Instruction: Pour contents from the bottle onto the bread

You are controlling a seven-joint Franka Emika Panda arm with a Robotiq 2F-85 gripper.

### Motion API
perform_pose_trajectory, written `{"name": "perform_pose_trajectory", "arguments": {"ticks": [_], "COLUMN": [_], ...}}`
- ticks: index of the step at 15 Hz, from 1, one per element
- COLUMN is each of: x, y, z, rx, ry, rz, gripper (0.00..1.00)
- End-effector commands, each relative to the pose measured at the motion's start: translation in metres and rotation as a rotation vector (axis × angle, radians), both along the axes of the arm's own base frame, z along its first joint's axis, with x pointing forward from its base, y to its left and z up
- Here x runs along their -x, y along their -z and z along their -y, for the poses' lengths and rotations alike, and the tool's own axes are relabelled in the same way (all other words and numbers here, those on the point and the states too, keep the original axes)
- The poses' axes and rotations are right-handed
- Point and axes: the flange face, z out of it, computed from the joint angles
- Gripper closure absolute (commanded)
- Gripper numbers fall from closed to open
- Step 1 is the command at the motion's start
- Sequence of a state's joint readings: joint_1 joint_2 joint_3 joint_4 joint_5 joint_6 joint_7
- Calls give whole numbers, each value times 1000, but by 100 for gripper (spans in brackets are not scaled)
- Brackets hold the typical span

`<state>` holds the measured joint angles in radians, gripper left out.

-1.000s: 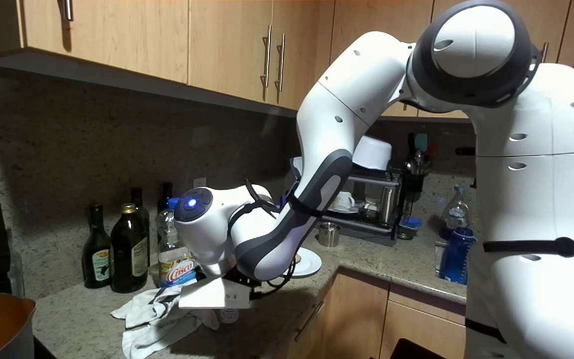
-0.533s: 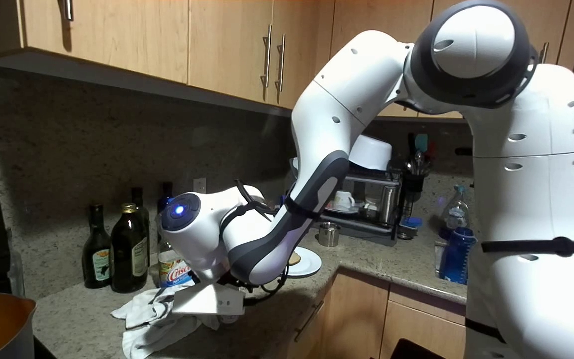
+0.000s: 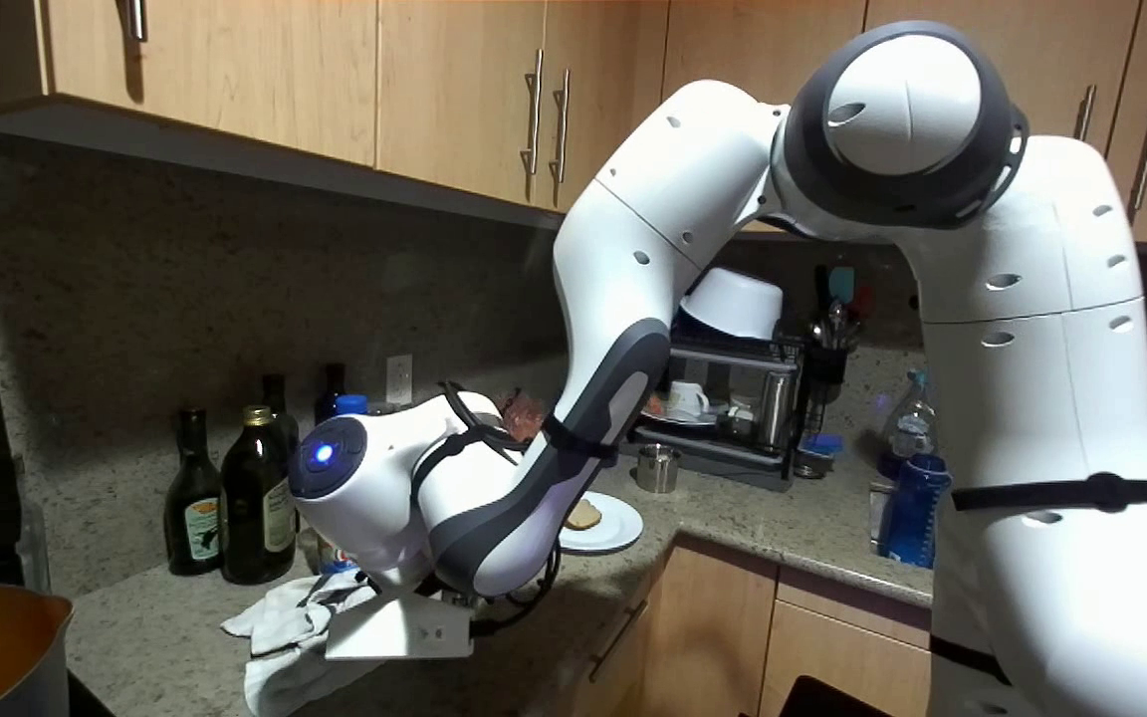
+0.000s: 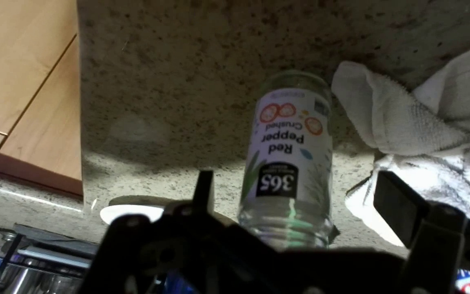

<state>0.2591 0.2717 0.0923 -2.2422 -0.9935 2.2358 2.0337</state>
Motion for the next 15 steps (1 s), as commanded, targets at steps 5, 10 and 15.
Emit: {"name": "perform_pose_trajectory", "arguments": {"ticks": [5,10,15], "x": [-15,-19,-18], "y": [24,26,21], "z": [-12,-11,-3], "rx": [57,70,78], "ry": [19,30,56], "rz": [-17,-21,-14], "gripper": [26,65,73]}}
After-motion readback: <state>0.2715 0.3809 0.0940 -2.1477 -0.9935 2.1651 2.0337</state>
